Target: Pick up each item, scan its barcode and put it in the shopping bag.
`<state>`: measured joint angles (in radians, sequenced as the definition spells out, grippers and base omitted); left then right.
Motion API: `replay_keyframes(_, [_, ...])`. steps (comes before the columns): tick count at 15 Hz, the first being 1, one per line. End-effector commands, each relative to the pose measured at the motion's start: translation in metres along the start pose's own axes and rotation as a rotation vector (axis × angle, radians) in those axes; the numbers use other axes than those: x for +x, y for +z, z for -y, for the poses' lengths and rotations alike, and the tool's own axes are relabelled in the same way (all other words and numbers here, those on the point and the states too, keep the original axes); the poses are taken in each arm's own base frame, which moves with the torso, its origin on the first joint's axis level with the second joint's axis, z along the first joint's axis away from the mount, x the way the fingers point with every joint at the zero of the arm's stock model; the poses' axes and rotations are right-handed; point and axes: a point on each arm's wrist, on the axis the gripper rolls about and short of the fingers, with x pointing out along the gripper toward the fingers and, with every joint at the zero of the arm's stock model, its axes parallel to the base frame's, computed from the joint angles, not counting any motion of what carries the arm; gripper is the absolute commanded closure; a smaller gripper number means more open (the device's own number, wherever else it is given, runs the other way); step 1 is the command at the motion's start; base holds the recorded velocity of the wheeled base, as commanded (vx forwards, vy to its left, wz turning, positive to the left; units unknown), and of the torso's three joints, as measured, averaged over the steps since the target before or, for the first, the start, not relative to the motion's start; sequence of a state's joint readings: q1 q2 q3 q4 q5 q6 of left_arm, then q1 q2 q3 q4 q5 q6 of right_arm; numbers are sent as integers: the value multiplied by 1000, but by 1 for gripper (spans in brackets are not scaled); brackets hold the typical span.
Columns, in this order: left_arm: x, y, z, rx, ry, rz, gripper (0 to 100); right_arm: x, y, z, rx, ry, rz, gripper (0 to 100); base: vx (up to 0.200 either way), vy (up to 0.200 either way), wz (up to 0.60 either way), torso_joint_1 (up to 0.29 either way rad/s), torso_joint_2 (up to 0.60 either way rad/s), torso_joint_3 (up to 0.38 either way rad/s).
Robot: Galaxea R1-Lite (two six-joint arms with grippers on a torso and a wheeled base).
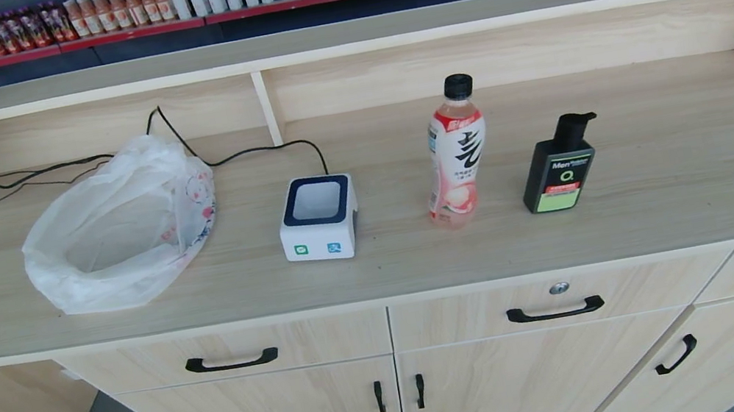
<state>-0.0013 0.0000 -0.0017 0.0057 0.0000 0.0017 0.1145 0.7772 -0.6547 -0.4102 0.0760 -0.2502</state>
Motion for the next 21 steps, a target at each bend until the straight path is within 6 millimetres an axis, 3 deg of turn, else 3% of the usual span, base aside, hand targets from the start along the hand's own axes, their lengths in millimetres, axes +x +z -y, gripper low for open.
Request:
replay_keyframes(1, [0, 0, 0, 0, 0, -1, 0, 58, -8, -23, 19, 122, -32, 0, 0, 0, 0, 0, 0, 0])
replay_keyframes(5, [0, 0, 0, 0, 0, -1, 0, 110, -24, -83, 83, 198, 2, 0, 0, 0, 0, 0, 0, 0])
replay_keyframes(9, [0, 0, 0, 0, 0, -1, 0, 168, -32, -120, 208, 72, 102, 0, 0, 0, 0, 0, 0, 0])
replay_keyframes(13, [0, 0, 0, 0, 0, -1, 0, 168, -39, -141, 263, 77, 68, 0, 0, 0, 0, 0, 0, 0])
replay_keyframes(17, [0, 0, 0, 0, 1, -1, 0, 181, -63, -176, 339, 14, 66, 0, 0, 0, 0, 0, 0, 0])
replay_keyframes(21, [0, 0, 0, 0, 0, -1, 0, 184, -73, -185, 330, 20, 68, 0, 0, 0, 0, 0, 0, 0])
